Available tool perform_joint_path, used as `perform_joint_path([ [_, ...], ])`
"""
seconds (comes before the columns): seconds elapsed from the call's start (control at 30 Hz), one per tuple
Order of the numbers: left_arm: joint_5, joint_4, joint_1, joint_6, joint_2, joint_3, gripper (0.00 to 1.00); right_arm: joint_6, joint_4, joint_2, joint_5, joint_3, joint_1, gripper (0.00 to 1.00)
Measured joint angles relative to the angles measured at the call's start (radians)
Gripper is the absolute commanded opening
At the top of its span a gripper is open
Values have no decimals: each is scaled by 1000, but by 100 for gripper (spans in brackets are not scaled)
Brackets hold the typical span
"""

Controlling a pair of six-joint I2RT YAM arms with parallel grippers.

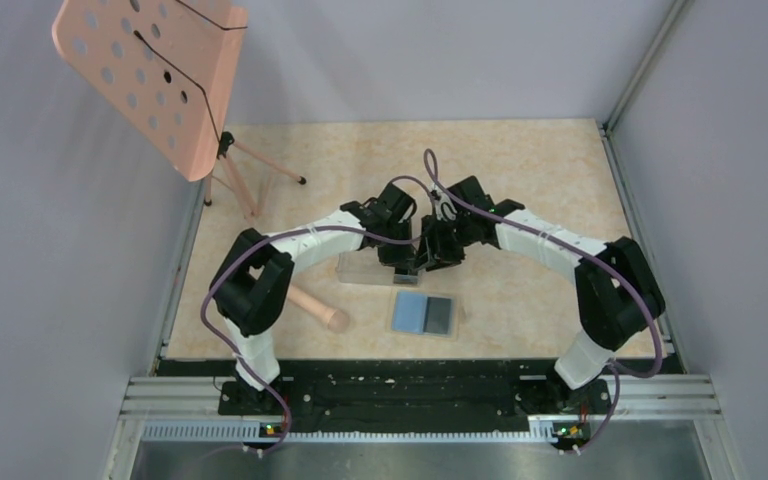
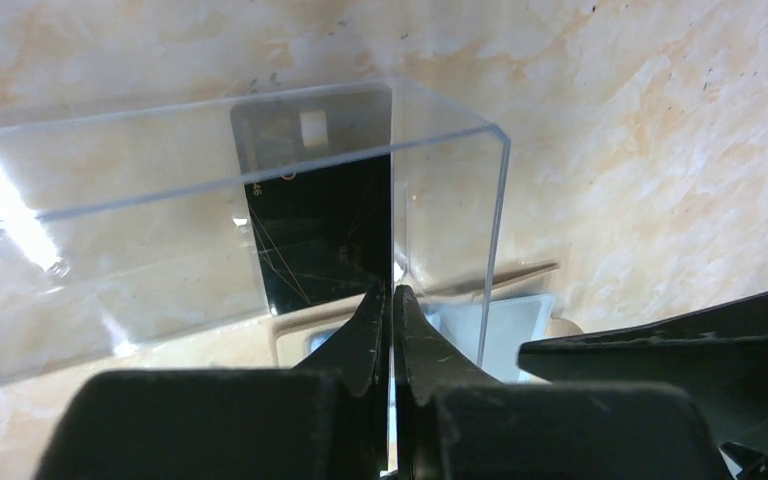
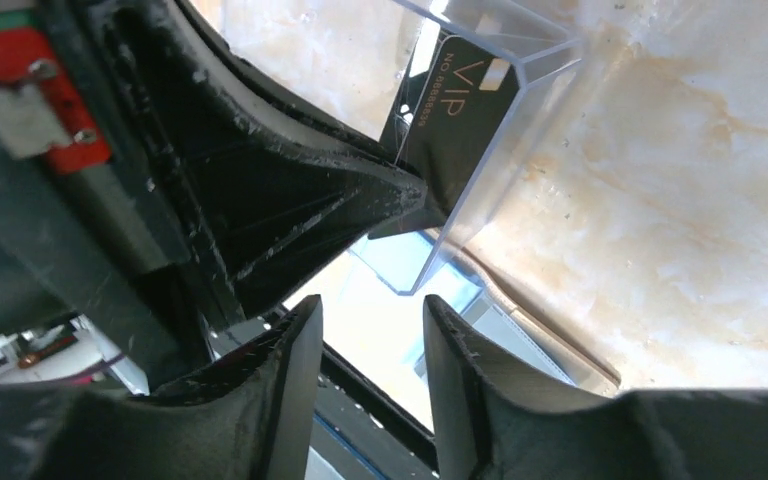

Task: Put the credit cards into the card holder
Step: Pick up the credit card from the storage box.

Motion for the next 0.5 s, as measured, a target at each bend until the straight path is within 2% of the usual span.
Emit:
perform_joint_path([
  [0.2,-66,-36,0,3,-127,-24,0,0,-9,-85,-5,0,-29,61],
  [0.37,-93,-7,0,1,-360,-100,0,-5,-23,-191,-39,-3,-120,71],
  [0.5,-51,88,4,-11,-536,-230,0,-13,-15,-308,-137,-60,-194,74],
])
